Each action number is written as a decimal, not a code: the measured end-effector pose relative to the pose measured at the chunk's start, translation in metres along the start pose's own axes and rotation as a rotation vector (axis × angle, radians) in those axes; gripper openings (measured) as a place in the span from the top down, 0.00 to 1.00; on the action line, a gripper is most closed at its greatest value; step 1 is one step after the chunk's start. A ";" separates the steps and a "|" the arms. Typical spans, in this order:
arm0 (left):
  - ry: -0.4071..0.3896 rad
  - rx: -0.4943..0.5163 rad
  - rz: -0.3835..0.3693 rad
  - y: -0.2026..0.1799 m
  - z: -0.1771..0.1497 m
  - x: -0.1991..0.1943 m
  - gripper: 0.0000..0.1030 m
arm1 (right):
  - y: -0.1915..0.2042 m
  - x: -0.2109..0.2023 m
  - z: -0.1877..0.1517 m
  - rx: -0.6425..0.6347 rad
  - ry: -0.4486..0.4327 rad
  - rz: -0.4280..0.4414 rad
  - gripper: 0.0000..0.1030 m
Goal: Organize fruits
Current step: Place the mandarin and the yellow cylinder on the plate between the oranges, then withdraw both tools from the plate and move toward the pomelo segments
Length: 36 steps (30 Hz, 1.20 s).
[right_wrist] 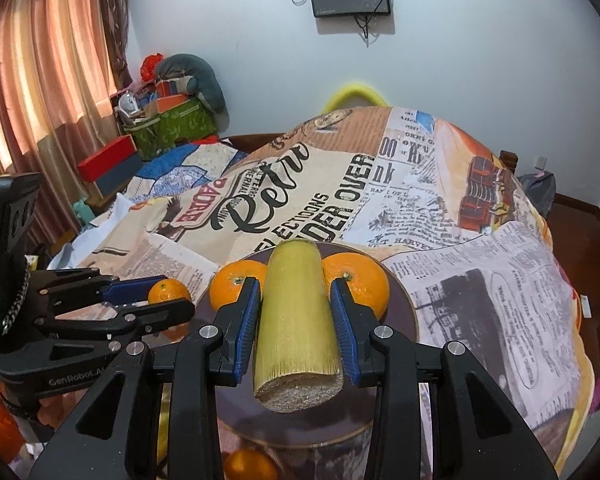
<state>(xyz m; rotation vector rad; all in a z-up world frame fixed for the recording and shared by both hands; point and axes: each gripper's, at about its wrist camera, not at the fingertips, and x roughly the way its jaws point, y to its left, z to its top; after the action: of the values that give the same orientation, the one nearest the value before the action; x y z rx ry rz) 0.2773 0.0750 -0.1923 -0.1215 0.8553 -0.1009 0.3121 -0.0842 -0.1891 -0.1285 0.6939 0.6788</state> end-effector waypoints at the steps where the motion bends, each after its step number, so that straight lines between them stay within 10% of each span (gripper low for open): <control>1: 0.009 0.001 -0.004 0.000 -0.001 0.003 0.67 | -0.001 0.003 0.000 0.003 0.003 0.000 0.68; 25: 0.067 -0.009 -0.029 -0.001 -0.001 0.025 0.63 | 0.000 0.019 -0.007 -0.007 0.084 0.021 0.76; 36: -0.009 0.004 -0.004 -0.012 0.000 -0.024 0.62 | 0.011 -0.020 -0.011 -0.006 0.047 0.006 0.57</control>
<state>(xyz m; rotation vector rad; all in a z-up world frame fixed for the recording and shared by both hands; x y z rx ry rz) 0.2614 0.0661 -0.1723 -0.1195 0.8463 -0.1058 0.2880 -0.0901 -0.1843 -0.1483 0.7381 0.6857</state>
